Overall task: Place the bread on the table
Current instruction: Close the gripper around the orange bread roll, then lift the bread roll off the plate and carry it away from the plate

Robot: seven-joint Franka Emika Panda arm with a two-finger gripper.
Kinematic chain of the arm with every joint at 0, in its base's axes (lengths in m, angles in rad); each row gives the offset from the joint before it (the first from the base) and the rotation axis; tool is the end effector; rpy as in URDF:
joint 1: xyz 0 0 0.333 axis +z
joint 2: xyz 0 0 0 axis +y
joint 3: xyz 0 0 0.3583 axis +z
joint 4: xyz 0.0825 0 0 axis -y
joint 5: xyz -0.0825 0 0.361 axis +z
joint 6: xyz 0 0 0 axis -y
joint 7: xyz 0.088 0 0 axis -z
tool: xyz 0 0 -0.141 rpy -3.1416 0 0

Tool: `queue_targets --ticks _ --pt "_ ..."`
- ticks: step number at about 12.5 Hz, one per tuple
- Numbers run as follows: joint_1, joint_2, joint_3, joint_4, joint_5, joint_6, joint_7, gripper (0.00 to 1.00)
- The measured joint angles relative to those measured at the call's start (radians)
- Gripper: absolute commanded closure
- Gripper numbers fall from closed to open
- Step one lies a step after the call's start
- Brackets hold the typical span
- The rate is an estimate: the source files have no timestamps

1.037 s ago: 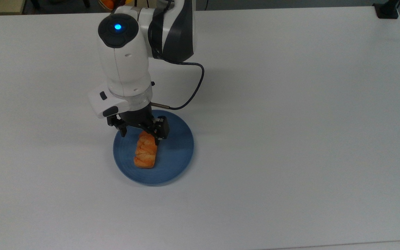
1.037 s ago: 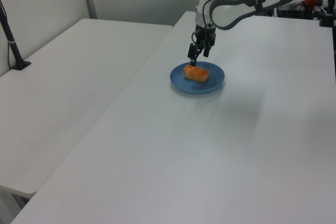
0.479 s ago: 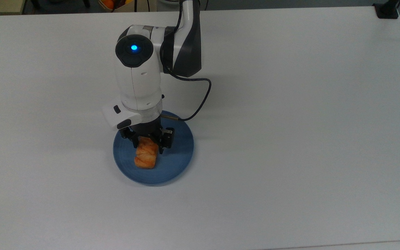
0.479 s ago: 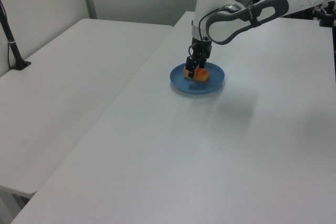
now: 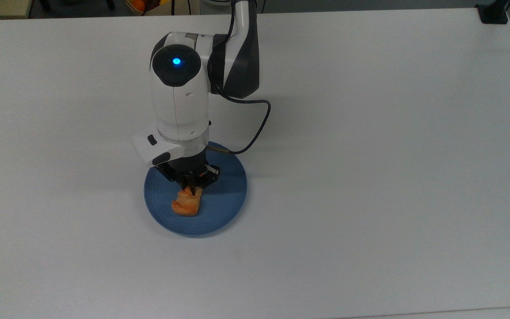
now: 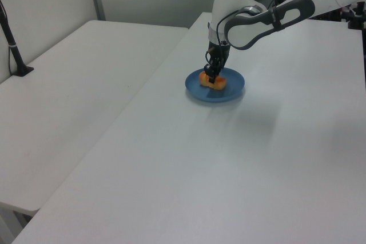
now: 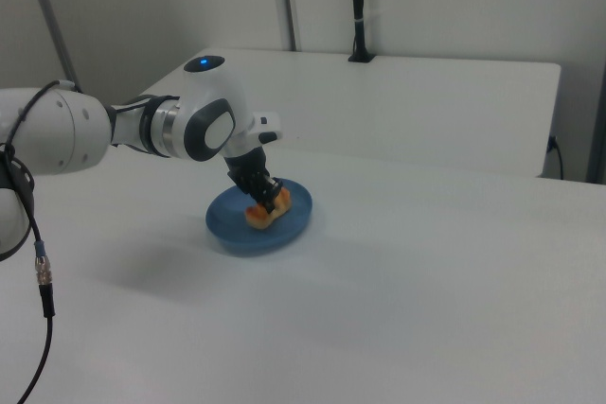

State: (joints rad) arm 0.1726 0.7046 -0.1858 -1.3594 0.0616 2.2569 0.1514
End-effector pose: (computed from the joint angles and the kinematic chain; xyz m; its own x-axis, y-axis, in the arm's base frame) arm 0.7649 0.0273 0.3390 0.9683 -0.1358 0.2098 -0.1461 -0.9887 0.0341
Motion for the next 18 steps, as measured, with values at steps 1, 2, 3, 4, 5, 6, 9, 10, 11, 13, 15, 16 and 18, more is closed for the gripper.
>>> queue_targets --ticks 1,2,3,4,5,6,9,10,11,13,15,16,18 --pt "0.001 0.0 0.0 0.0 -0.009 0.0 0.0 1.0" --pt "0.002 0.0 0.0 0.0 -0.018 0.0 0.0 1.0" --pt "0.002 0.0 0.0 0.0 -0.023 0.0 -0.002 1.0" --pt "0.002 0.0 0.0 0.0 -0.026 0.001 -0.002 1.0" --pt "0.002 -0.002 0.0 0.002 -0.027 0.003 -0.003 1.0" --pt "0.002 -0.006 -0.001 0.005 -0.028 0.004 -0.005 1.0" --pt "0.002 -0.051 -0.002 0.012 -0.028 0.003 -0.008 1.0" --pt "0.001 -0.076 -0.002 0.007 -0.028 -0.002 -0.011 1.0" --pt "0.0 -0.104 -0.004 0.001 -0.028 -0.017 -0.021 1.0" --pt "-0.002 -0.179 -0.017 -0.017 -0.027 -0.091 -0.065 1.0" --pt "-0.001 -0.253 -0.081 -0.028 -0.006 -0.195 -0.147 1.0" --pt "0.0 -0.275 -0.115 -0.033 0.012 -0.23 -0.187 1.0" --pt "-0.001 -0.311 -0.204 -0.039 0.053 -0.286 -0.285 1.0"
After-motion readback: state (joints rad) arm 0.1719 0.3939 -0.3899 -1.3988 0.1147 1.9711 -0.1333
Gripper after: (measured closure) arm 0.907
